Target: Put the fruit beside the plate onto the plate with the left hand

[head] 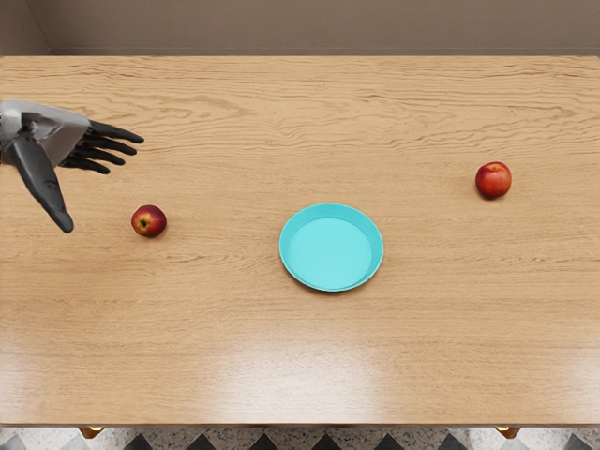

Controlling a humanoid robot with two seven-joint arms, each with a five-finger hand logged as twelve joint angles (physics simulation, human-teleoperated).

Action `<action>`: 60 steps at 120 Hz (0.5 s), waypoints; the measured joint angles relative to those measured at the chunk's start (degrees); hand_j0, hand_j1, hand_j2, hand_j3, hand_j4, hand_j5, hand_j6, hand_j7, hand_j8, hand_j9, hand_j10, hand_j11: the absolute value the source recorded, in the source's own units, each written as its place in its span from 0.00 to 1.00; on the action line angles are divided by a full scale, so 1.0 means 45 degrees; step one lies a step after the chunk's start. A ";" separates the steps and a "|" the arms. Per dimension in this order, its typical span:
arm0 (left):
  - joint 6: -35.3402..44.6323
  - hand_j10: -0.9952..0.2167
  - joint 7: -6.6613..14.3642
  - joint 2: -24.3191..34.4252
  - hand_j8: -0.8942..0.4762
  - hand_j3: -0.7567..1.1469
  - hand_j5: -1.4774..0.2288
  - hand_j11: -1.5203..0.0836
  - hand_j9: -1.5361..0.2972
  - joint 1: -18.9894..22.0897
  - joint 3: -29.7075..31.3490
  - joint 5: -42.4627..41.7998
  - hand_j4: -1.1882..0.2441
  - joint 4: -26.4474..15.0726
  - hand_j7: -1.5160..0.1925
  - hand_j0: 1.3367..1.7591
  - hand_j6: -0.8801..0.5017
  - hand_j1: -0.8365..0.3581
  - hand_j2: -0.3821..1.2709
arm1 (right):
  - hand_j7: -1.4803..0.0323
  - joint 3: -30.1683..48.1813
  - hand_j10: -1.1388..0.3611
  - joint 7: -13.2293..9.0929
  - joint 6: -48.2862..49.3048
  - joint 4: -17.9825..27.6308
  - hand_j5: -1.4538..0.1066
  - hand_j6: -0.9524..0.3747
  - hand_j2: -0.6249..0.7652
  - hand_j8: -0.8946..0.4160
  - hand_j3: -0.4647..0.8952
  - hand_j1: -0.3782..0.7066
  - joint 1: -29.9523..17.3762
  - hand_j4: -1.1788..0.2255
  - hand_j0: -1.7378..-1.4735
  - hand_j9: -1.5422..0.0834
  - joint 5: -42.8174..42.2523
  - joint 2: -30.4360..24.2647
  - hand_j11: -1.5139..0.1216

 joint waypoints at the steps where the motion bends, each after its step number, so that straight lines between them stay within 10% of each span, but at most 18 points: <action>1: 0.0000 0.81 0.0000 0.0000 0.64 0.40 0.86 0.94 0.83 0.0001 -0.0023 0.0021 0.82 0.0001 0.88 0.76 0.63 0.98 0.23 | 0.97 -0.0011 0.75 0.0000 0.0000 0.0000 0.92 0.71 0.45 0.67 0.34 0.04 -0.0001 0.83 0.30 0.94 -0.0002 0.0000 0.92; 28: 0.0001 0.81 -0.0004 -0.0397 0.64 0.40 0.86 0.94 0.83 0.0739 -0.0702 0.0405 0.82 0.0212 0.88 0.76 0.63 0.98 0.23 | 0.97 -0.0548 0.75 -0.0051 -0.0001 0.0012 0.92 0.71 0.45 0.67 0.34 0.04 0.0009 0.83 0.30 0.94 -0.0020 0.0000 0.92; 46: 0.0000 0.81 0.0009 -0.3597 0.64 0.40 0.86 0.94 0.83 0.0193 -0.0662 0.1352 0.82 0.1810 0.88 0.76 0.63 0.98 0.23 | 0.97 -0.0610 0.75 -0.0057 -0.0001 0.0013 0.92 0.71 0.45 0.67 0.34 0.04 0.0012 0.83 0.30 0.94 -0.0021 0.0000 0.92; 60: 0.3230 0.81 0.0133 -0.8036 0.65 0.40 0.86 0.94 0.83 -0.0827 0.0818 -0.0091 0.82 -0.0024 0.88 0.76 0.63 0.98 0.23 | 0.97 -0.0625 0.75 -0.0058 -0.0001 0.0015 0.92 0.71 0.45 0.67 0.34 0.04 0.0012 0.83 0.30 0.94 -0.0018 0.0000 0.92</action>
